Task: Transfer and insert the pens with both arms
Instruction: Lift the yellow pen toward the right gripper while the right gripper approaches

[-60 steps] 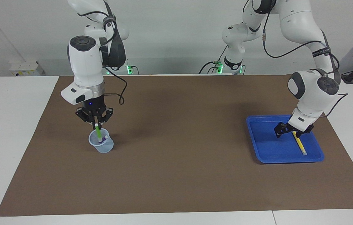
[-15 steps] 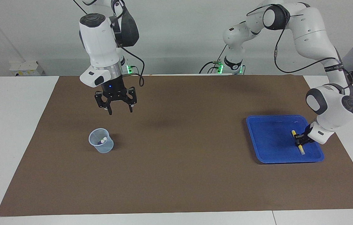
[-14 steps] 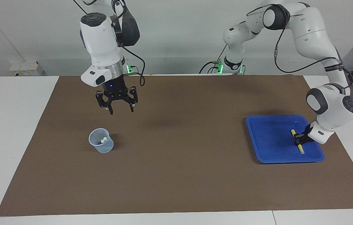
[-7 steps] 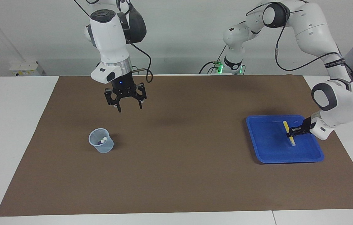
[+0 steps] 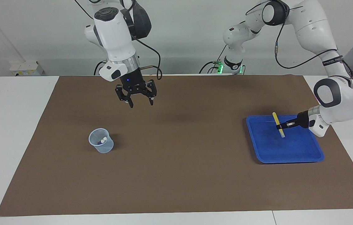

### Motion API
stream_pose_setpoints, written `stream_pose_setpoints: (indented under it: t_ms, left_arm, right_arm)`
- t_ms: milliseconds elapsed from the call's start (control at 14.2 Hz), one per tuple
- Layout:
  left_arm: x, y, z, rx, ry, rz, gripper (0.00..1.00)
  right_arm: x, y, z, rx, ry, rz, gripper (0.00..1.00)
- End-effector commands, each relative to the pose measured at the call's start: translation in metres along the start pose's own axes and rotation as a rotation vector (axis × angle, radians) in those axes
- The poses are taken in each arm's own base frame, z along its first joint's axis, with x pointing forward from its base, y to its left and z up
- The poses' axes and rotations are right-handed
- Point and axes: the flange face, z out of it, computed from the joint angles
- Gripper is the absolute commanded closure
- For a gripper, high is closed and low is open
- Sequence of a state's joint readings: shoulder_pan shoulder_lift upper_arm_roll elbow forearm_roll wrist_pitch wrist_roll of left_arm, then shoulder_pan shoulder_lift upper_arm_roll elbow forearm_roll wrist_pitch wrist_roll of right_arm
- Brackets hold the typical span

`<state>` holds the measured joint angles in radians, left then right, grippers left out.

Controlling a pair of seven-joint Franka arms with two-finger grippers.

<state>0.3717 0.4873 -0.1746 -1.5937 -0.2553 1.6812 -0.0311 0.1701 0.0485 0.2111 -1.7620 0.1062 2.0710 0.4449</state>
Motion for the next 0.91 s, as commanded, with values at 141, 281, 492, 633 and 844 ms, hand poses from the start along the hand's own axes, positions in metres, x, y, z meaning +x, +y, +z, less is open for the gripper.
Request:
stream_pose_setpoints:
  t_ms: [141, 281, 492, 633, 844]
  left_arm:
    - [-0.015, 0.023, -0.004, -0.091, -0.063, -0.154, 1.0]
    - [-0.018, 0.031, -0.004, -0.125, -0.09, -0.212, 1.0]
    - [-0.021, 0.05, 0.001, -0.175, -0.127, -0.319, 1.0]
    - [-0.024, 0.067, 0.004, -0.212, -0.159, -0.402, 1.0]
    - [-0.028, 0.09, 0.009, -0.273, -0.207, -0.482, 1.0]
  right_arm:
    - [-0.009, -0.033, -0.001, 0.129, 0.02, 0.242, 0.14]
    - [-0.014, -0.045, 0.001, 0.146, 0.025, 0.304, 0.14]
    - [-0.02, -0.07, 0.009, 0.238, 0.026, 0.475, 0.14]
    - [-0.025, -0.09, 0.019, 0.29, 0.049, 0.521, 0.14]
    - [-0.028, -0.106, 0.033, 0.329, 0.066, 0.53, 0.14]
